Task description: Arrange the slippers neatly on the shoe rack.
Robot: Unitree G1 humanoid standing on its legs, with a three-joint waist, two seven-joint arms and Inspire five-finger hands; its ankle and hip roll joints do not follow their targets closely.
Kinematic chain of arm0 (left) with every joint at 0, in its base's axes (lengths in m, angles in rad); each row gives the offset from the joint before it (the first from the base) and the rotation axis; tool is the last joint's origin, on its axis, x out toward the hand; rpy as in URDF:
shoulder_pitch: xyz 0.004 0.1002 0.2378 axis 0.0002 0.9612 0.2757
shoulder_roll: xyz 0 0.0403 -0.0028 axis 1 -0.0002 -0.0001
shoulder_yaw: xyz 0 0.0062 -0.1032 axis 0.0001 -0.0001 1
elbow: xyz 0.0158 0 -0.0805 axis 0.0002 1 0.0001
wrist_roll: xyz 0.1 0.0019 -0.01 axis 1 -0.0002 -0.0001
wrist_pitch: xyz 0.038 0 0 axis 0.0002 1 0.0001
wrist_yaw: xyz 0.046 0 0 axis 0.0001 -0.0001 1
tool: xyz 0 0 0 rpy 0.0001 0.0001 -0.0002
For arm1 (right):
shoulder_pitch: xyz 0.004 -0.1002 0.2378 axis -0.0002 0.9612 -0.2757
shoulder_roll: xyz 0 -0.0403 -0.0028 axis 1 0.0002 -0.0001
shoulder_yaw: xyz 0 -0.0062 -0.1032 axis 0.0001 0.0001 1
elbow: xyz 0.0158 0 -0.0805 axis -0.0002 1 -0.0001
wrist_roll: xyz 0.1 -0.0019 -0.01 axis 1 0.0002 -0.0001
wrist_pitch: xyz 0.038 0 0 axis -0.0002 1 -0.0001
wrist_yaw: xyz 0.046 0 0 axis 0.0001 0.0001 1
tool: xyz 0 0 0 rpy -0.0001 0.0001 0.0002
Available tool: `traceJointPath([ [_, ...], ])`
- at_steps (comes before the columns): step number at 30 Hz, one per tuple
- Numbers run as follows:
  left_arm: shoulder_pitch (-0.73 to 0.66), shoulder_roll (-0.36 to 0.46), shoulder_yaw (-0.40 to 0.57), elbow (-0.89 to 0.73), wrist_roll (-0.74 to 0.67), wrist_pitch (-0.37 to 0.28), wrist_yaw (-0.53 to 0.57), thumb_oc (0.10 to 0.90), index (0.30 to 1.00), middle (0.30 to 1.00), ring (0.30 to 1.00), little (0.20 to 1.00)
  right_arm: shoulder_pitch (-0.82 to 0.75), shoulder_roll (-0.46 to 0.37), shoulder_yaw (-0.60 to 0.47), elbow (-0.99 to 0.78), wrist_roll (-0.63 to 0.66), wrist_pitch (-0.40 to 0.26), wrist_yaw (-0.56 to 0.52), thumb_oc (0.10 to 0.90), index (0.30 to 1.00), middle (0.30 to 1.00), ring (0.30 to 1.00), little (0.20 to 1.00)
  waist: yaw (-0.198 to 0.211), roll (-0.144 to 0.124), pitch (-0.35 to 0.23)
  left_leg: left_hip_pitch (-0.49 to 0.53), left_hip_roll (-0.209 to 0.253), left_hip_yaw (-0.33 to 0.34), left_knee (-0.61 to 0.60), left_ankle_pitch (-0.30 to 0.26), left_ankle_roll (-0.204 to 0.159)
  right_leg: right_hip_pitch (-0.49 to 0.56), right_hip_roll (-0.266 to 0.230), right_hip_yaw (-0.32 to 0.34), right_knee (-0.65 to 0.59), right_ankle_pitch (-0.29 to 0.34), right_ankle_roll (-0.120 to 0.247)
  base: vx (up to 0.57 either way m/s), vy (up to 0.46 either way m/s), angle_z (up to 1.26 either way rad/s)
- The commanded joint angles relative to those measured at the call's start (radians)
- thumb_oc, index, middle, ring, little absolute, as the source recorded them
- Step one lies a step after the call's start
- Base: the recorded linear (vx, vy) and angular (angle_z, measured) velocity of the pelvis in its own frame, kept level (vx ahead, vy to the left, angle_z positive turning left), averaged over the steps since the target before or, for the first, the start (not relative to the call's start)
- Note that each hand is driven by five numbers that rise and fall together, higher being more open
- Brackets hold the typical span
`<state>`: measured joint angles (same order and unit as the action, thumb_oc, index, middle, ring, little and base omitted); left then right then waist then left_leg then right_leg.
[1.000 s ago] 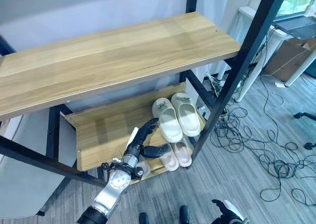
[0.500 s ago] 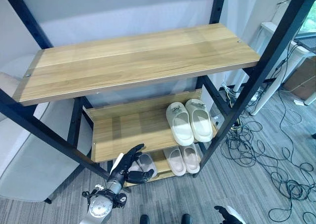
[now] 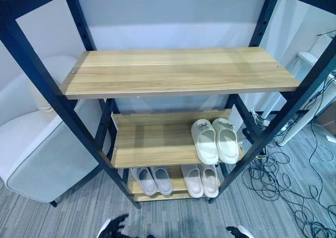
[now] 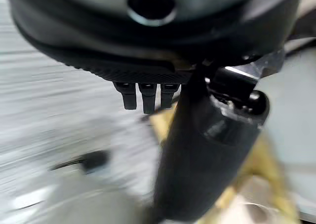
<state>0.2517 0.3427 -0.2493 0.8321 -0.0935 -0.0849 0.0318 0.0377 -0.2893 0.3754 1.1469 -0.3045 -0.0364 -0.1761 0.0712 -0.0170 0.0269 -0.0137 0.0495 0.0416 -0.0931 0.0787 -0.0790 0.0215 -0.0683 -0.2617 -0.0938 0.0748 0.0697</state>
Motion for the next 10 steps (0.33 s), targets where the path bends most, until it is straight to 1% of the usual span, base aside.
traceJointPath([
  [1, -0.099, -0.012, 0.014, 0.040, 0.088, -0.037, 0.050, 0.800, 0.900, 0.900, 0.900, 0.900, -0.046, -0.005, 0.005, 0.038, 0.000, -0.002, -0.012, 0.800, 0.900, 0.900, 0.900, 0.900, 0.000, -0.018, -0.016, -0.028, -0.014, 0.086, 0.006, -0.019, -0.015, -0.045, -0.046, -0.037, 0.006, -0.022, 0.083, -0.01, 0.050, 0.06],
  [3, -0.128, -0.031, 0.019, 0.136, 0.127, -0.030, 0.066, 0.800, 0.900, 0.900, 0.900, 0.900, -0.052, -0.002, 0.000, 0.055, 0.005, -0.003, -0.014, 0.800, 0.900, 0.900, 0.900, 0.900, -0.004, -0.018, -0.017, -0.024, -0.014, 0.091, 0.006, -0.021, -0.013, -0.044, -0.047, -0.032, 0.006, -0.022, 0.083, -0.01, 0.044, 0.02],
  [4, -0.128, -0.031, 0.019, 0.136, 0.127, -0.030, 0.066, 0.800, 0.900, 0.900, 0.900, 0.900, -0.052, -0.002, 0.000, 0.056, 0.005, -0.003, -0.014, 0.800, 0.900, 0.900, 0.900, 0.900, -0.004, -0.018, -0.017, -0.024, -0.014, 0.091, 0.006, -0.021, -0.013, -0.044, -0.047, -0.032, 0.006, -0.022, 0.083, 0.00, 0.048, 0.00],
  [6, -0.160, -0.059, 0.050, 0.275, 0.145, -0.016, 0.095, 0.800, 0.900, 0.900, 0.900, 0.900, -0.059, 0.005, -0.010, 0.082, 0.019, -0.001, -0.013, 0.800, 0.900, 0.900, 0.900, 0.900, -0.010, -0.017, -0.018, -0.017, -0.017, 0.097, 0.006, -0.025, -0.010, -0.040, -0.050, -0.026, 0.006, -0.020, 0.083, -0.01, 0.066, -0.03],
  [10, -0.173, -0.068, 0.064, 0.334, 0.156, -0.009, 0.102, 0.800, 0.900, 0.900, 0.900, 0.900, -0.058, 0.008, -0.016, 0.102, 0.022, 0.001, -0.010, 0.800, 0.900, 0.900, 0.900, 0.900, -0.013, -0.015, -0.020, -0.012, -0.019, 0.101, 0.006, -0.028, -0.008, -0.038, -0.050, -0.019, 0.006, -0.021, 0.083, 0.00, 0.032, -0.05],
])
